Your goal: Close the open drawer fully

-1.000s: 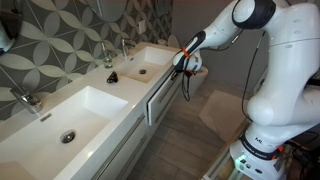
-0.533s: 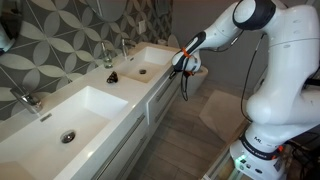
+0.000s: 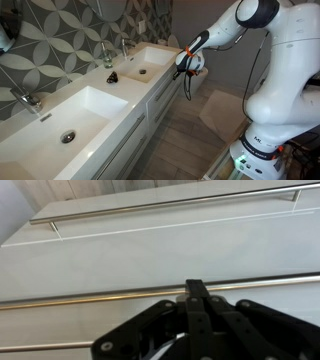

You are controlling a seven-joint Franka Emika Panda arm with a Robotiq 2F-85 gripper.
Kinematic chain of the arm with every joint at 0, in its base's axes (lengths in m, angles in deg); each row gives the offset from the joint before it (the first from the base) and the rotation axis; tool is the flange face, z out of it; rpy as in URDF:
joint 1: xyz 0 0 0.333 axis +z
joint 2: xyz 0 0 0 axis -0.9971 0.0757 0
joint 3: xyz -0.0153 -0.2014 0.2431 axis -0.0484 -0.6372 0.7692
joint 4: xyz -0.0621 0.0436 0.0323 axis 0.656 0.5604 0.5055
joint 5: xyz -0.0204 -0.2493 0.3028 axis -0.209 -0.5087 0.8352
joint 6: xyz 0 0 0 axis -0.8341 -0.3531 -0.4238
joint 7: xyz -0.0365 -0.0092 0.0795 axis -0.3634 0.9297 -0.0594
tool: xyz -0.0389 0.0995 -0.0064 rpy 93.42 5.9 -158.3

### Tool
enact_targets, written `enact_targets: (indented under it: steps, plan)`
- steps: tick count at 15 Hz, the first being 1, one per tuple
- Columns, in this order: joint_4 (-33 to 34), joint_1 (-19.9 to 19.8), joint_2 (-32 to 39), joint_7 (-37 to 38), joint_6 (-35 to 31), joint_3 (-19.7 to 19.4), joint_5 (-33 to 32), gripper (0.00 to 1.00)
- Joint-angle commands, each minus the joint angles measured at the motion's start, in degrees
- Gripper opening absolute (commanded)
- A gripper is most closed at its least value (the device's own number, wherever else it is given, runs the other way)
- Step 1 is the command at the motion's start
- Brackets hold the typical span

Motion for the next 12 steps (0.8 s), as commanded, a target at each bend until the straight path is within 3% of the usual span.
enact_targets:
  steps: [1,2,3,4,6,9,12]
  plan:
    - [-8.1,1.6,-10.1,4.5,4.9,-3.9,-0.2,0.01]
    - [-10.3,3.3,-13.0,6.3,5.8,-6.5,-0.6,0.27]
    - [-12.5,5.4,-16.3,8.7,8.2,-9.4,-1.1,0.27]
    - [-14.8,8.4,-19.7,12.1,10.8,-13.2,-2.0,0.33]
    - [-17.5,11.8,-25.7,15.1,18.8,-17.2,-2.4,0.47]
    - [-19.5,17.2,-33.5,18.5,29.6,-21.6,-1.6,0.67]
    - [-20.7,22.0,-40.4,23.7,36.2,-24.5,-3.2,0.88]
